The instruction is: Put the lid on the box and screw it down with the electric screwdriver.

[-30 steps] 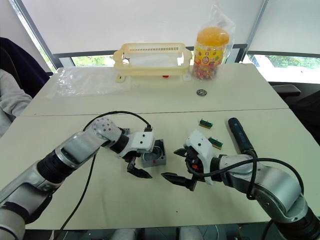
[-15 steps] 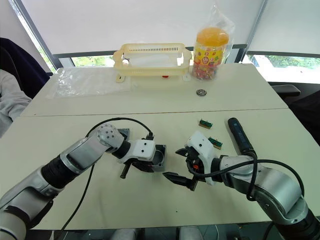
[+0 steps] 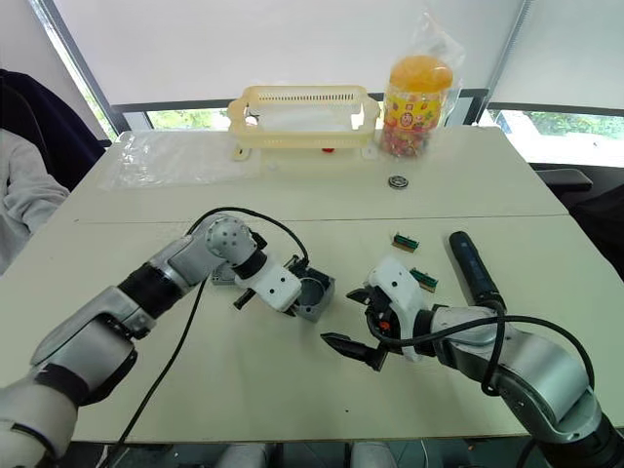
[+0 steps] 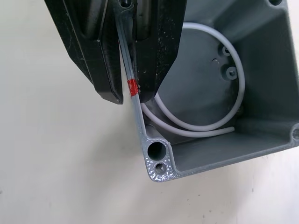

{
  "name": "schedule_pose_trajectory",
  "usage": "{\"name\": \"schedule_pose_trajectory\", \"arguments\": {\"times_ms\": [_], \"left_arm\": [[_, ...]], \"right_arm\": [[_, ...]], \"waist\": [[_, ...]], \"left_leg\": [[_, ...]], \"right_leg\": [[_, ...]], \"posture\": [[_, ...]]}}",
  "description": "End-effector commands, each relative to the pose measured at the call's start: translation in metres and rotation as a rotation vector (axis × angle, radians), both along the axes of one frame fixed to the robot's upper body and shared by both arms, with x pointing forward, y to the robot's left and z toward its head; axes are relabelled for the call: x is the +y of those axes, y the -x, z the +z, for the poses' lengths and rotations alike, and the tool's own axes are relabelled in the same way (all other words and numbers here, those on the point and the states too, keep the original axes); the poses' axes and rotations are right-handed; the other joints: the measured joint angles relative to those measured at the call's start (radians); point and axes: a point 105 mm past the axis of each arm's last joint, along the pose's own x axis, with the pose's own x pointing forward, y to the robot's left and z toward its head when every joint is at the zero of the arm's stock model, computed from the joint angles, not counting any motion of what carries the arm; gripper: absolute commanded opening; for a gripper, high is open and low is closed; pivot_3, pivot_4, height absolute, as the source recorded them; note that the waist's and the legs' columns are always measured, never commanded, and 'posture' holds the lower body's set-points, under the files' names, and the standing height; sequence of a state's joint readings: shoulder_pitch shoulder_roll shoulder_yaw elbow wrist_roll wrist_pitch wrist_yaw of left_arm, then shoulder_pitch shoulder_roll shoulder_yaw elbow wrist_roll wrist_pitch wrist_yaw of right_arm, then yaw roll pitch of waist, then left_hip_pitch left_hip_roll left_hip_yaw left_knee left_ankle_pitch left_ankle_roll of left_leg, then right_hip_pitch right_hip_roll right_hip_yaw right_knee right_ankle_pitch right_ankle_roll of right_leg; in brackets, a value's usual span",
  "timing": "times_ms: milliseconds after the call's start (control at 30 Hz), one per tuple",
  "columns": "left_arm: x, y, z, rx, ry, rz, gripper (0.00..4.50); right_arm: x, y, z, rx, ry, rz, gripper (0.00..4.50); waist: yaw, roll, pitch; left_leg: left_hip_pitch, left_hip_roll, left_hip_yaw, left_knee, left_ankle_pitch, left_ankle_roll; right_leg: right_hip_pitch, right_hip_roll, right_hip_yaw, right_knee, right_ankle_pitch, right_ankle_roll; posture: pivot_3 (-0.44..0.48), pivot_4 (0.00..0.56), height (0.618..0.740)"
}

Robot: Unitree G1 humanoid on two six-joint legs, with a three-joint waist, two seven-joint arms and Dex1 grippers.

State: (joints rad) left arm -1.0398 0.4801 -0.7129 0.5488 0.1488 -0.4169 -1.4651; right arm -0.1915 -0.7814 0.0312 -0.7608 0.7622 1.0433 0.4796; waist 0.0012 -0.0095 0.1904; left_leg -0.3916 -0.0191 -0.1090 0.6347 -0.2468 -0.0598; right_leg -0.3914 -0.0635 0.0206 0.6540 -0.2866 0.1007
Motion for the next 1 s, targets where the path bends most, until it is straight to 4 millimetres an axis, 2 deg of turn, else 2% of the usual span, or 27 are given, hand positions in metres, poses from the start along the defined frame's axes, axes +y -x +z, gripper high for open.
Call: {"name": "schedule_pose_trajectory", "arguments": {"times_ms": [33, 467, 600, 767, 833, 1000], "left_arm": [[-0.002, -0.002, -0.008, -0.018, -0.028, -0.043, 0.09], [-0.011, -0.002, -0.006, -0.01, -0.013, -0.096, 0.09], [-0.012, -0.002, 0.007, 0.025, 0.012, -0.072, 1.6], [-0.021, -0.003, 0.037, 0.014, 0.115, -0.036, 4.28], [-0.019, -0.003, 0.05, 0.004, 0.136, -0.022, 4.28], [-0.002, -0.001, 0.109, 0.069, 0.263, 0.126, 4.28]], "right_arm": [[0.004, 0.005, 0.009, -0.047, -0.018, 0.002, 4.5], [0.001, 0.007, 0.008, -0.043, -0.019, -0.027, 4.5], [0.001, 0.005, 0.007, -0.042, -0.015, -0.025, 4.5], [0.0, 0.004, 0.007, -0.041, -0.013, -0.016, 4.5], [0.001, 0.004, 0.007, -0.041, -0.013, -0.011, 4.5], [-0.001, 0.002, 0.013, -0.047, -0.024, -0.001, 4.5]], "waist": [[0.008, 0.0, 0.0], [0.013, 0.0, -0.001], [0.006, 0.0, 0.0], [-0.012, -0.001, 0.0], [-0.018, -0.001, 0.0], [-0.022, 0.0, 0.0]], "left_leg": [[0.0, 0.0, 0.0, 0.001, 0.0, 0.0], [0.0, -0.001, -0.002, 0.004, 0.0, 0.0], [-0.001, -0.001, -0.002, 0.004, 0.0, 0.0], [-0.002, -0.001, -0.003, 0.003, 0.0, 0.001], [-0.002, -0.001, -0.003, 0.002, 0.0, 0.001], [-0.002, 0.0, -0.003, 0.001, 0.0, 0.001]], "right_leg": [[0.0, 0.0, 0.0, 0.0, 0.0, 0.0], [0.003, 0.0, -0.001, 0.0, 0.0, 0.001], [0.002, 0.0, -0.001, 0.0, 0.001, 0.001], [0.0, 0.001, -0.001, 0.0, 0.001, 0.001], [-0.001, 0.001, -0.001, 0.0, 0.001, 0.001], [-0.002, 0.001, -0.001, 0.0, 0.0, 0.001]], "posture": [[0.0, 0.15, 0.74], [0.0, 0.15, 0.74], [0.0, 0.15, 0.74], [0.0, 0.15, 0.74], [0.0, 0.15, 0.74], [0.0, 0.15, 0.74]]}}
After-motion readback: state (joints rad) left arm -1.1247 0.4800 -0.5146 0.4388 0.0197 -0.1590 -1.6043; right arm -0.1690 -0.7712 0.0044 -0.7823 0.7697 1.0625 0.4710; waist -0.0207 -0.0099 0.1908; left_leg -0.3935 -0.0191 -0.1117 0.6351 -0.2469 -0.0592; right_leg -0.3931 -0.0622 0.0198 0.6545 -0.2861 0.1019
